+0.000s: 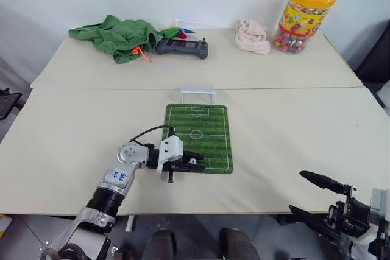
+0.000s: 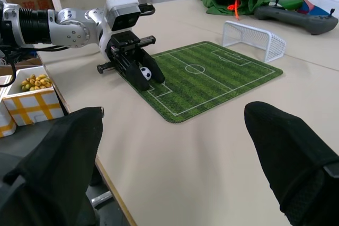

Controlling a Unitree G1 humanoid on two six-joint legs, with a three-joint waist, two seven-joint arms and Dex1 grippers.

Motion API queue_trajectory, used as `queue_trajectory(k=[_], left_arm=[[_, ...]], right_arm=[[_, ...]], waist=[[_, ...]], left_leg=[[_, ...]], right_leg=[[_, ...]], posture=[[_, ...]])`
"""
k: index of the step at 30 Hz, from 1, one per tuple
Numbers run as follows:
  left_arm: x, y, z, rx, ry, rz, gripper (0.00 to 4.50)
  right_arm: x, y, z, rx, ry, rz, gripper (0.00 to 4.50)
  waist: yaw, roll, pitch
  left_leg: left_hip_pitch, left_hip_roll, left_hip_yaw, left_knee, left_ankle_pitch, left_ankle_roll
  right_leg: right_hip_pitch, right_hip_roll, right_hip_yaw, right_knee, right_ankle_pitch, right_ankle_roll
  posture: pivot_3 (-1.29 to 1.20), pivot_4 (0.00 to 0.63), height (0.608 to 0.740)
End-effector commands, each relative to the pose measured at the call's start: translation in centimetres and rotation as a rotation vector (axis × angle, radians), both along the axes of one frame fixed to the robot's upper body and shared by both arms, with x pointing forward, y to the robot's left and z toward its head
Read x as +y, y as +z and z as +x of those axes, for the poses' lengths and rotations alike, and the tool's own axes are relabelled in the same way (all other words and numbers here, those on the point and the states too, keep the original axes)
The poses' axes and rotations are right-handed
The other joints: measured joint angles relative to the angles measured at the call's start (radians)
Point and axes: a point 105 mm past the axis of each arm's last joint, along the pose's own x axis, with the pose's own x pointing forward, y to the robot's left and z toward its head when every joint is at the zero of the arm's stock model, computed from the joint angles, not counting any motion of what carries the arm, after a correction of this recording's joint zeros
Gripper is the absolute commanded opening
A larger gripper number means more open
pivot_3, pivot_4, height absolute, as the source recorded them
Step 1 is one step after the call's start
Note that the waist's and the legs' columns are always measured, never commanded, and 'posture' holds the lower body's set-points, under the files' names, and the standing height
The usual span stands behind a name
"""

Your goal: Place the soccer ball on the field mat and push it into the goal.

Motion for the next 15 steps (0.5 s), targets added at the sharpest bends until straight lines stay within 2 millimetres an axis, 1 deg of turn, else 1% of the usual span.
queue_trajectory(k=[1,2,4,10,11,12,13,15], left_arm=[[-0.1,-0.2,0.2,-0.007,0.012,0.014,1.22],[0.0,-0.3,0.3,-0.006,0.016,0.015,1.62],[-0.1,-0.2,0.4,-0.006,0.020,0.015,2.15],[-0.2,0.1,0.5,-0.020,0.023,0.004,4.12],[-0.2,0.2,0.6,-0.024,0.024,0.004,4.36],[-0.2,0.6,0.6,-0.032,0.018,-0.007,4.46],[-0.2,1.4,0.6,-0.059,0.013,-0.022,4.46],[0.1,3.4,1.1,-0.090,0.039,-0.080,4.46]], right_arm=[[-0.5,0.6,0.0,-0.027,-0.020,-0.021,4.50],[-0.5,0.6,0.0,-0.025,-0.022,-0.022,4.50],[-0.6,0.6,0.1,-0.025,-0.025,-0.023,4.50],[-0.8,0.6,0.5,-0.021,-0.036,-0.038,4.50],[-0.9,0.6,0.5,-0.020,-0.037,-0.039,4.50],[-0.9,0.6,0.5,-0.019,-0.037,-0.038,4.50],[-1.0,0.6,0.5,-0.019,-0.039,-0.039,4.50],[-1.1,0.7,0.6,-0.016,-0.046,-0.040,4.50]], waist=[[0.001,0.000,0.000],[0.001,0.001,0.000],[0.000,0.001,-0.001],[0.000,0.002,-0.001],[0.000,0.002,-0.001],[0.000,0.002,-0.001],[0.000,0.002,-0.001],[0.000,0.002,-0.001]], left_leg=[[0.000,0.000,0.000,0.000,0.000,0.000],[0.000,0.000,0.000,0.000,0.000,0.000],[0.000,0.000,0.000,0.000,0.000,0.000],[0.000,0.000,0.000,0.001,0.000,0.000],[0.000,0.000,0.000,0.001,0.000,0.000],[0.000,0.000,0.000,0.001,0.000,0.000],[0.000,0.000,0.000,0.001,0.000,0.000],[0.000,0.000,0.000,0.001,0.000,0.000]], right_leg=[[0.000,0.000,0.000,0.000,0.000,0.000],[0.000,0.000,0.000,0.000,0.000,0.000],[0.000,0.000,0.000,0.000,0.000,0.000],[0.001,0.000,0.000,0.000,0.000,0.000],[0.001,0.000,0.000,0.000,0.000,0.000],[0.001,0.000,0.000,0.000,0.000,0.000],[0.001,0.000,0.000,0.000,0.000,0.000],[0.000,0.000,0.000,0.000,0.000,0.000]], posture=[[0.00,0.150,0.740],[0.00,0.150,0.740],[0.00,0.150,0.740],[0.00,0.150,0.740],[0.00,0.150,0.740],[0.00,0.150,0.740],[0.00,0.150,0.740],[0.00,0.150,0.740]])
